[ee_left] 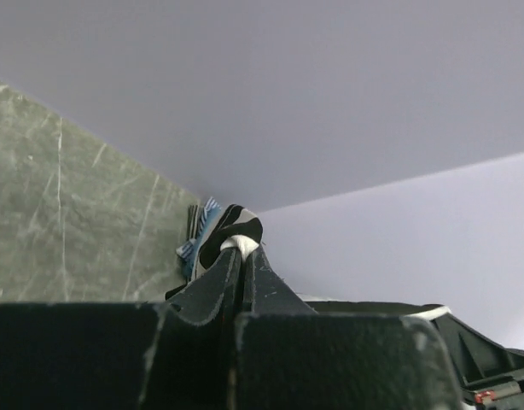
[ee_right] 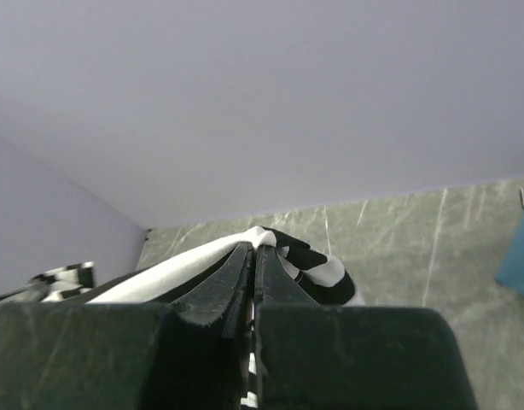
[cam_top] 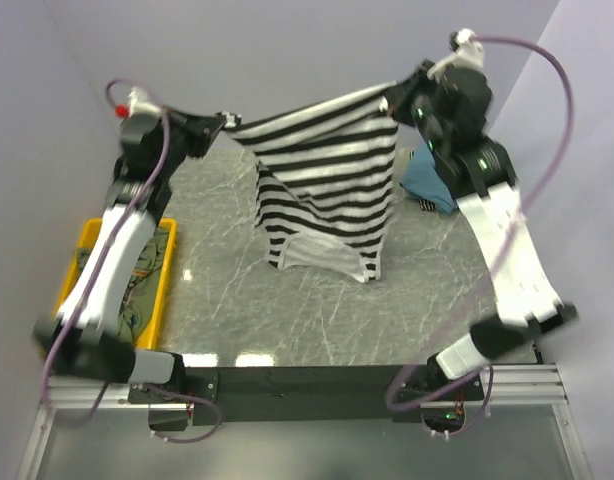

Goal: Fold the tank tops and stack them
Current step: Flatten the tank top out

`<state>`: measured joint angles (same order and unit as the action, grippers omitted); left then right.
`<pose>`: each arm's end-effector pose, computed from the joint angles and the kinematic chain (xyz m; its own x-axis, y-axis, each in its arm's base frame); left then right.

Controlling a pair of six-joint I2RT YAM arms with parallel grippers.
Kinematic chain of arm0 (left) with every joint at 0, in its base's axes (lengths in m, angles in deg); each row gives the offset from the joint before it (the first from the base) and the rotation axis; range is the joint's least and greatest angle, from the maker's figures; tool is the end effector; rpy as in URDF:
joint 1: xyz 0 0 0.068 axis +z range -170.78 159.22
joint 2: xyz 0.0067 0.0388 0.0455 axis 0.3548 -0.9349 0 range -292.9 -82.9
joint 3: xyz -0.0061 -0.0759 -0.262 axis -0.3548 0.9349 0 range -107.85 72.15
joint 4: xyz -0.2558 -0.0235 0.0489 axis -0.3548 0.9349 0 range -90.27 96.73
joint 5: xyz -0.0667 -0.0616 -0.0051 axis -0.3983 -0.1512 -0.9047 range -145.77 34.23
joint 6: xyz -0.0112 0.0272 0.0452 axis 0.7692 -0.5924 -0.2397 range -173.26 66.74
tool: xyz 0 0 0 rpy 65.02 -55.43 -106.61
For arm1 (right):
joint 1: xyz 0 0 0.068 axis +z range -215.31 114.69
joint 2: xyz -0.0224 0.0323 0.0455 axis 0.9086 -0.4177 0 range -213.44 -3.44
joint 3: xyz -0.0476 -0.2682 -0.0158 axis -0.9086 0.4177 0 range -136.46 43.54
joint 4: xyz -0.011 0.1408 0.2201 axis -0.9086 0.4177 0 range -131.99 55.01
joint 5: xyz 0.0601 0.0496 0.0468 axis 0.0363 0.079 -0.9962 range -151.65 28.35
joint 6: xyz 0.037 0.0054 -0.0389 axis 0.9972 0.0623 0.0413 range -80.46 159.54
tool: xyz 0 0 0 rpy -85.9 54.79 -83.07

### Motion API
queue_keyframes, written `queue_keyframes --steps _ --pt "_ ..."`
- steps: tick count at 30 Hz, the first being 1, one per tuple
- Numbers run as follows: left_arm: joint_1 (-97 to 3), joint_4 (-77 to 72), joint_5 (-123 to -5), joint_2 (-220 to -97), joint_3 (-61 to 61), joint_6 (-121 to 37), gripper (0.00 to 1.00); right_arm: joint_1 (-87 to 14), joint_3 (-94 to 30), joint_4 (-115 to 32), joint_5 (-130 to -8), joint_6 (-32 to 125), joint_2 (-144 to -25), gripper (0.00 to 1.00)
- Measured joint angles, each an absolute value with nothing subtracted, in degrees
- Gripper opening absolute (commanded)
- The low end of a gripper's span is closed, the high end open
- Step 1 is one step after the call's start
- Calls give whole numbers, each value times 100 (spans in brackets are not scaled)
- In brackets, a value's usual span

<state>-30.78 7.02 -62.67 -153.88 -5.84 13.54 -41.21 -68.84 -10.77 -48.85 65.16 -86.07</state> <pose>0.2742 -0.0527 0.4520 -0.2691 -0.8791 -0.3934 0.1102 0.3777 -0.9194 0.2569 0.1062 0.5463 -0.1060 0.4147 -0.9038 -0.1668 0.8886 0.4273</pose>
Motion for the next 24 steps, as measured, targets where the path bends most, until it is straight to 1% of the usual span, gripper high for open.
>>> queue_keyframes --steps 2,3,6,8,10,12,15,18,19,22,24 --pt "-2871 512 -6651 -16498 -1231 1396 1 -4390 -7507 -1142 -5204 6518 -9300 0" --pt "-2794 506 -6828 -16996 -1631 1407 1 -4561 -8053 -1097 -5399 6518 -9824 0" --pt "-2654 551 -7276 -18100 -2731 1383 1 -4867 -9279 -1051 -5801 6545 -10838 0" --pt "-2604 707 -7462 -18417 -3301 1332 0 -5039 -9612 -1081 -6004 6569 -11114 0" --pt "-2578 755 -7587 -18371 -3494 1265 1 -5133 -9404 -1121 -6111 6588 -11015 0" --pt "-2571 737 -7613 -18057 -3369 1208 1 -5186 -8427 -1462 -6172 6619 -10449 0" --pt "-2571 556 -7593 -16988 -2263 1158 1 -5179 -6713 -1824 -6247 6722 -9424 0" --pt "-2571 269 -7556 -15707 -550 1199 15 -5149 -4917 -2299 -6408 6892 -8445 0" --pt "-2573 -32 -7534 -15285 183 1232 26 -5146 -4287 -2434 -6467 6977 -8159 0" --pt "-2571 -321 -7488 -14363 2279 1378 46 -5144 -2259 -3064 -6719 7196 -7610 0" --pt "-2573 -187 -7469 -14181 3376 1433 51 -5142 -1177 -3319 -6885 7307 -7652 0"
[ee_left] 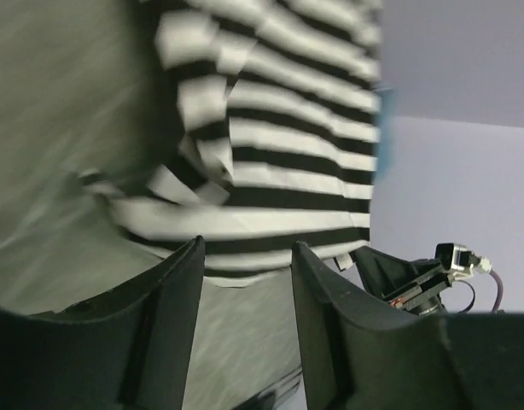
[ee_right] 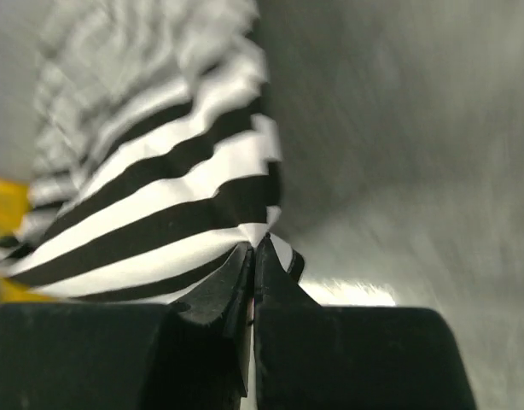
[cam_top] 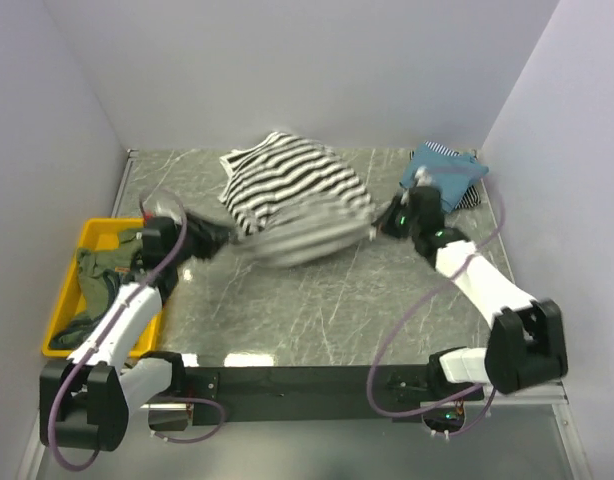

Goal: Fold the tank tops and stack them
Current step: Flatten the tank top out

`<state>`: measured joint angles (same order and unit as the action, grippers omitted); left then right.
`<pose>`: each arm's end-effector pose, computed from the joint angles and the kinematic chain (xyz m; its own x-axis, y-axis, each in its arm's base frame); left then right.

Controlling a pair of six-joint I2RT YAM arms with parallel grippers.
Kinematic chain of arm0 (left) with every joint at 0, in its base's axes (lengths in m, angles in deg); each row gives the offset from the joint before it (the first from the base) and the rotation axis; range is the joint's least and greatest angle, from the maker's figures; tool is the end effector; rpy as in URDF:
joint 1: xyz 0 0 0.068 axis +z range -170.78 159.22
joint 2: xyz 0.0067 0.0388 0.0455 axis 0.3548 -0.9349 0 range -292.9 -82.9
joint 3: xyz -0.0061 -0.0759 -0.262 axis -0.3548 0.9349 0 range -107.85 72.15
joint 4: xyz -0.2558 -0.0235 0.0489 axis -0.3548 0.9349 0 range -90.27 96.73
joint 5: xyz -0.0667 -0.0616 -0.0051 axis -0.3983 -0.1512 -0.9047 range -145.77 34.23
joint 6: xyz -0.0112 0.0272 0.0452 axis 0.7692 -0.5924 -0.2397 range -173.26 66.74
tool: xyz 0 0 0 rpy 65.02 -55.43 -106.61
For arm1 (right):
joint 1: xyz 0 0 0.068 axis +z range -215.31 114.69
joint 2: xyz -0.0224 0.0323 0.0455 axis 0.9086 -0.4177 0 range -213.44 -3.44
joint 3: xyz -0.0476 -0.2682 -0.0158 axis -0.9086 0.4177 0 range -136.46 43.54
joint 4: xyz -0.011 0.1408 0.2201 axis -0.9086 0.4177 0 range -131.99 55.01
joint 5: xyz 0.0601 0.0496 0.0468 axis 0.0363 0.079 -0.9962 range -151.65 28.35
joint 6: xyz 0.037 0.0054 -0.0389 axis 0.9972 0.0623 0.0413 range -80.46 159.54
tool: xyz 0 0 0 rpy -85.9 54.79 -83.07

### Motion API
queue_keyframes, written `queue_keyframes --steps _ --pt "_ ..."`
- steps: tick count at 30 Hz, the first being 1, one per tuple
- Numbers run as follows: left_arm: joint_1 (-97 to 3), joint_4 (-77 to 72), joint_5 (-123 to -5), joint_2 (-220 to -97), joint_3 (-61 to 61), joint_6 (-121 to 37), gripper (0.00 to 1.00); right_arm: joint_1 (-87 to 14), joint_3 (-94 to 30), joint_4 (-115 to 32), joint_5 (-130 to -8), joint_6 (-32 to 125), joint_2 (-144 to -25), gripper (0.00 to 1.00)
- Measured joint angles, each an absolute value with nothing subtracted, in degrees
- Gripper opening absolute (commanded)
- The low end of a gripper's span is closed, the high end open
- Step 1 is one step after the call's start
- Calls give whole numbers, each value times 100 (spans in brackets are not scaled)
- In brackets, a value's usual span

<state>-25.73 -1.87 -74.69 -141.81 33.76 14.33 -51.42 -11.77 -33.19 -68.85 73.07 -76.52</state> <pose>0.2342 -0.0319 0.2750 -0.4811 -0.8361 -0.2634 -0.1509 0.3750 -0.9146 0.2830 0.0746 0.2996 -0.5537 0.4277 -0.7145 -0.0495 0.8396 0.5409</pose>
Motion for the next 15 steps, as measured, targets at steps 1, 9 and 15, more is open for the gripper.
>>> queue_keyframes --steps 1,9,15 --pt "-2571 -135 -7438 -14146 3863 1446 53 -5144 -687 -3396 -6972 7332 -7818 0" --pt "-2637 748 -7134 -13023 5028 1289 50 -5144 701 -3538 -7425 7353 -8707 0" --pt "-2938 1319 -6448 -13368 4819 1061 45 -5142 668 -3665 -7208 7312 -8353 0"
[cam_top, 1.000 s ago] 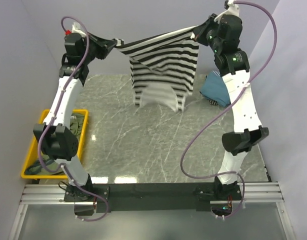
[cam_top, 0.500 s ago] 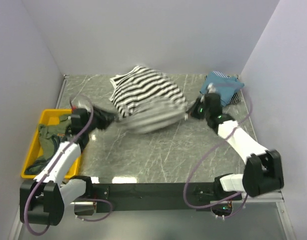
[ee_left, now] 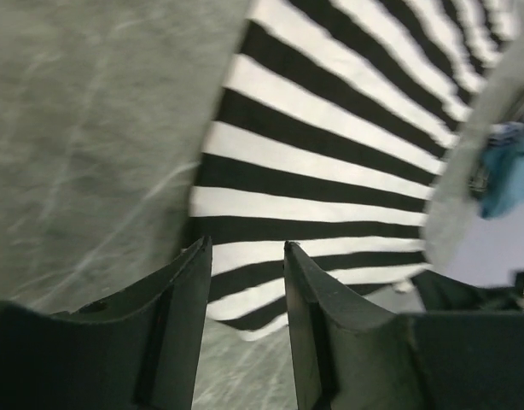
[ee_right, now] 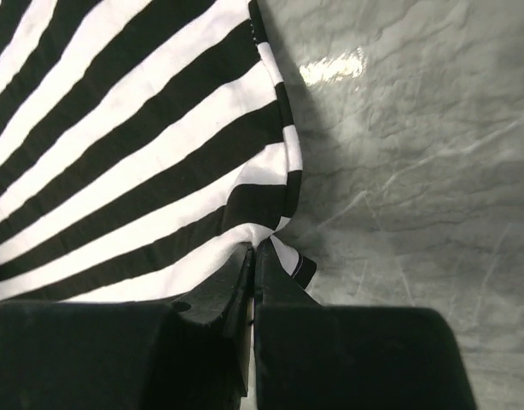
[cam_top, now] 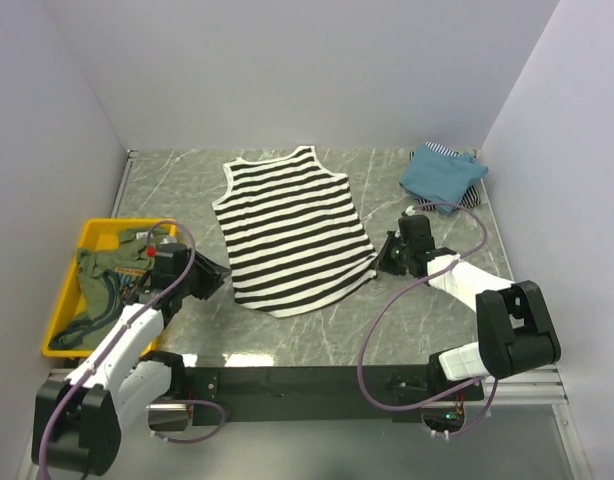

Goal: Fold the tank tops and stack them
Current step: Flatten the tank top out

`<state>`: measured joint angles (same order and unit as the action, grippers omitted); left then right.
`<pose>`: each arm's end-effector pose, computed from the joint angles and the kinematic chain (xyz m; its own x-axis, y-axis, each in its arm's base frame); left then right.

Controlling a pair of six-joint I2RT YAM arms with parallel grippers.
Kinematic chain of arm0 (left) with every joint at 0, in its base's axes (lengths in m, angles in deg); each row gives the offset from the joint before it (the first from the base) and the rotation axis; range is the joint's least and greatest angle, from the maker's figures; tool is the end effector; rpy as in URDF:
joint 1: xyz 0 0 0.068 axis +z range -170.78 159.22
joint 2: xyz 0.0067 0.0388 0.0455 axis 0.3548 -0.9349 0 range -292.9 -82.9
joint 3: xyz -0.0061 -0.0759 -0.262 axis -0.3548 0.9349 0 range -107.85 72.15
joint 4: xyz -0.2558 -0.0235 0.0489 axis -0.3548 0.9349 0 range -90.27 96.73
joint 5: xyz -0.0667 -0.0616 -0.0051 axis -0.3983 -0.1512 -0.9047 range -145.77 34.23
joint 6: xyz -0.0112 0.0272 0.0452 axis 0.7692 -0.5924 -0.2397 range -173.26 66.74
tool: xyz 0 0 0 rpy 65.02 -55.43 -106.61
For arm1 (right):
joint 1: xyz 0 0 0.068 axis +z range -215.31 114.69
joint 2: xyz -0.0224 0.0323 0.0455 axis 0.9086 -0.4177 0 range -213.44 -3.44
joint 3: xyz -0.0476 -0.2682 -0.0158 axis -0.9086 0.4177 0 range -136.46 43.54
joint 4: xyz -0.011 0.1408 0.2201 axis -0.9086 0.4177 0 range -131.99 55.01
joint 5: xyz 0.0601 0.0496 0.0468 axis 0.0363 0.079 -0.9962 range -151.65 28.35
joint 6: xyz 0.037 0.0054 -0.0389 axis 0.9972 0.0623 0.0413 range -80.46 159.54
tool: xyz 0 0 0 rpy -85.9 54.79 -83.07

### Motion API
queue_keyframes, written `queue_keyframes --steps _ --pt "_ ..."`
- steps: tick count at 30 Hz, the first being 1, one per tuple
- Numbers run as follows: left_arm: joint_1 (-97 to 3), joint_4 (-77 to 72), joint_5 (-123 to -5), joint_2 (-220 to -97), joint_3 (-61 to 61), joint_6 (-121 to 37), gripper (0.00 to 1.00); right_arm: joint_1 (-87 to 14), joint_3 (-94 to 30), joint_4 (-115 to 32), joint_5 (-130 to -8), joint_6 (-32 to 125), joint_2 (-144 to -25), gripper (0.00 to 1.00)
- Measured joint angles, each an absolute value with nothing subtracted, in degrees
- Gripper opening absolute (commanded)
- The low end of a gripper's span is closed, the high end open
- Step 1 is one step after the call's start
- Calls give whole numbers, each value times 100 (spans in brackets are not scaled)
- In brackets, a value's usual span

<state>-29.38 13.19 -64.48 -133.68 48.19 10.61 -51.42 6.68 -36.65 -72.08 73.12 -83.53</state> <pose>0.1793 -0.0326 0.1905 -0.5168 -0.8194 -0.2481 -0.4584 0.5096 -0.7281 0.2570 0.0702 0.1677 -0.8013 0.3623 -0.4761 0.1090 0.8709 0.4793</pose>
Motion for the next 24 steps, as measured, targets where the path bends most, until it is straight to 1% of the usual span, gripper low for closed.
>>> queue_keyframes --steps 4,9,10,11,12,15,18,20,24 --pt "-3214 1845 -6009 -13777 4591 1035 46 -5144 438 -3503 -6977 7290 -8342 0" --pt "-3463 1924 -5788 -14094 4449 932 50 -5164 106 -3370 -6629 7244 -8449 1" --pt "-3487 1911 -5770 -14175 4443 908 50 -5192 62 -3337 -6564 7231 -8473 7" --pt "-3502 1907 -5749 -14249 4436 897 52 -5238 27 -3315 -6524 7229 -8504 12" --pt "-3513 1909 -5716 -14332 4421 889 53 -5282 -5 -3293 -6483 7218 -8532 25" --pt "-3507 1915 -5504 -14612 4235 838 53 -5352 -71 -3153 -6301 7211 -8543 43" --pt "-3351 1911 -5268 -15053 3715 773 53 -5225 -126 -2954 -5978 7229 -8456 52" --pt "-3192 1817 -5058 -15453 3166 740 52 -4895 -154 -2749 -5661 7255 -8268 53" --pt "-2995 1548 -4813 -16181 2349 736 47 -3848 -228 -2495 -5265 7391 -7763 53"
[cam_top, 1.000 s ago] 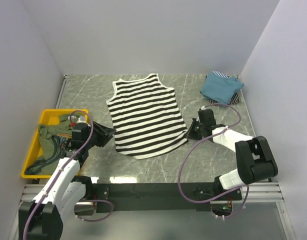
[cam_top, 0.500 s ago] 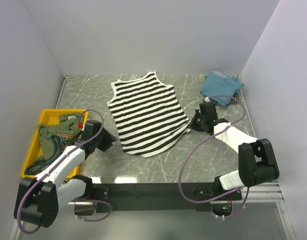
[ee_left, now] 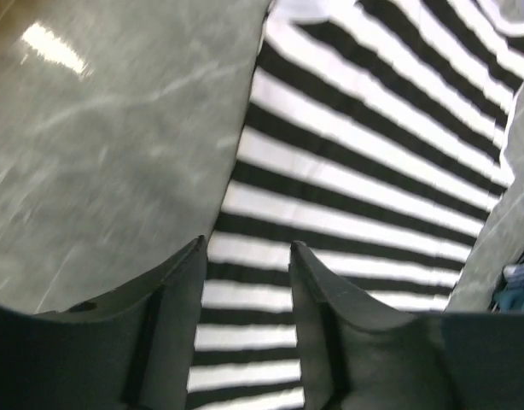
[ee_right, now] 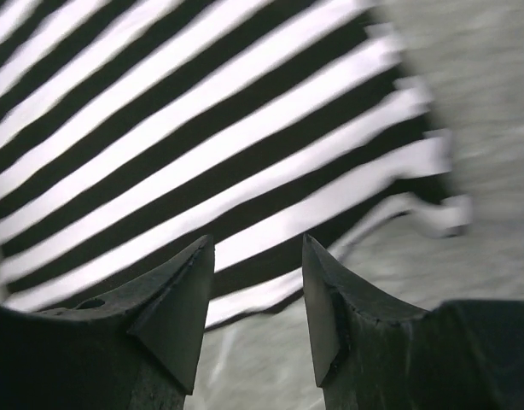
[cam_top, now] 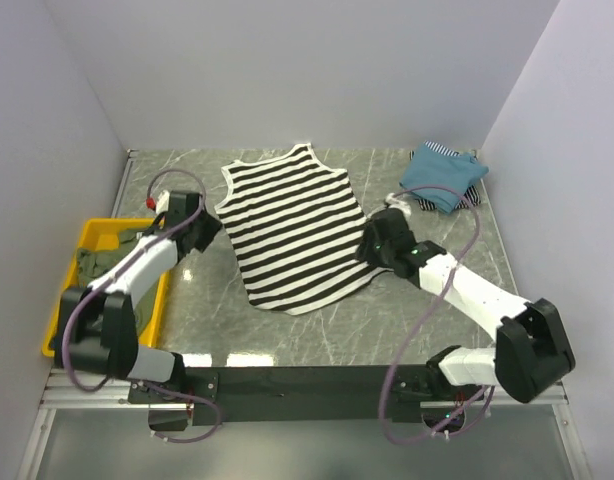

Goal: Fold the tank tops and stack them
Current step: Flatten the tank top out

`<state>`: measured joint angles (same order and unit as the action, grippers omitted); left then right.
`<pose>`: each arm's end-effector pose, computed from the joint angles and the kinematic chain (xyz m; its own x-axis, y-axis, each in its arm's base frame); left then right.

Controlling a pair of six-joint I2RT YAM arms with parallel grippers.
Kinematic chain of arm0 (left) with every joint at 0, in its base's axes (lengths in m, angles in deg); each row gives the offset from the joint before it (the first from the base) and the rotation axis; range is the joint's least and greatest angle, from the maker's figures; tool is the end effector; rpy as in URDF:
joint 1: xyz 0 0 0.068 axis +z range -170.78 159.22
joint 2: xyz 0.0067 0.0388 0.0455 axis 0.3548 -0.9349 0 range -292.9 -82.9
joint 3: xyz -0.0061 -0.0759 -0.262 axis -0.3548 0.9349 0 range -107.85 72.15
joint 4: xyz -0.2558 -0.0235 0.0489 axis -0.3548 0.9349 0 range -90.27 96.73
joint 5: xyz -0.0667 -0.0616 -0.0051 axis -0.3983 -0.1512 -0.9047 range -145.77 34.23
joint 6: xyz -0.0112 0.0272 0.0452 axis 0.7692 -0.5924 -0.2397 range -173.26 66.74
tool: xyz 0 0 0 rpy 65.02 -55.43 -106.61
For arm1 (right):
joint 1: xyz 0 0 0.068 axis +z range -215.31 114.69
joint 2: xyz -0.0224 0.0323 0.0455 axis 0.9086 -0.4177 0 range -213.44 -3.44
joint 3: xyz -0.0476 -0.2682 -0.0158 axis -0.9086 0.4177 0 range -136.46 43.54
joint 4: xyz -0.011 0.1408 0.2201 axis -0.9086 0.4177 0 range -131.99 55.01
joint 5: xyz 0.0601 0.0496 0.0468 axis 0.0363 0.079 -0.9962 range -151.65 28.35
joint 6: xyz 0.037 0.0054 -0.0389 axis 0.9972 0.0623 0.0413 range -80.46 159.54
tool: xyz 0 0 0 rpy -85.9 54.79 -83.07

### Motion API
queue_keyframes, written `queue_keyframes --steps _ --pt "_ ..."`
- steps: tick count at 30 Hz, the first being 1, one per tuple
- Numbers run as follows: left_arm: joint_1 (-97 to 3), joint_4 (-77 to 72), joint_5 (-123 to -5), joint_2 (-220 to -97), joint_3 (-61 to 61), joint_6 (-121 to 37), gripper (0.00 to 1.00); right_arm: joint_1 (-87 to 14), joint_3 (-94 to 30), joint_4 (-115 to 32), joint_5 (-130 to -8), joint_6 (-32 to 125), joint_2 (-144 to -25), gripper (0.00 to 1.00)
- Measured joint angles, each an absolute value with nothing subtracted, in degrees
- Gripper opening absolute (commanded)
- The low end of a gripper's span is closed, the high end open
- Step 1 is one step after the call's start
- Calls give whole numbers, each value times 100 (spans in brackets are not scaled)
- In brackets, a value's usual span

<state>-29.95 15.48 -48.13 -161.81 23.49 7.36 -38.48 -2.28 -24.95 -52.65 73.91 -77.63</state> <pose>0.2841 -0.0411 0.2224 -0.4066 -0.8092 -0.4241 -0.5860 0.5871 -0.5585 0.2424 0.1164 0.2262 -0.7209 0.2603 -0.6422 0.0717 0.9498 0.3046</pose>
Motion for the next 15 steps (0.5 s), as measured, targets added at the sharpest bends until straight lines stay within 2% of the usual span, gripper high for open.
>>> queue_keyframes --steps 7,10,15 --pt "-2768 1244 -4890 -17794 1520 670 42 -1606 -613 -2482 -5027 7817 -7752 49" --pt "-2700 1231 -4909 -18207 1356 594 41 -793 -1028 -2484 -4937 7961 -8340 45" --pt "-2576 1041 -5005 -18675 1013 427 38 239 -1798 -2528 -4870 8156 -9503 44"
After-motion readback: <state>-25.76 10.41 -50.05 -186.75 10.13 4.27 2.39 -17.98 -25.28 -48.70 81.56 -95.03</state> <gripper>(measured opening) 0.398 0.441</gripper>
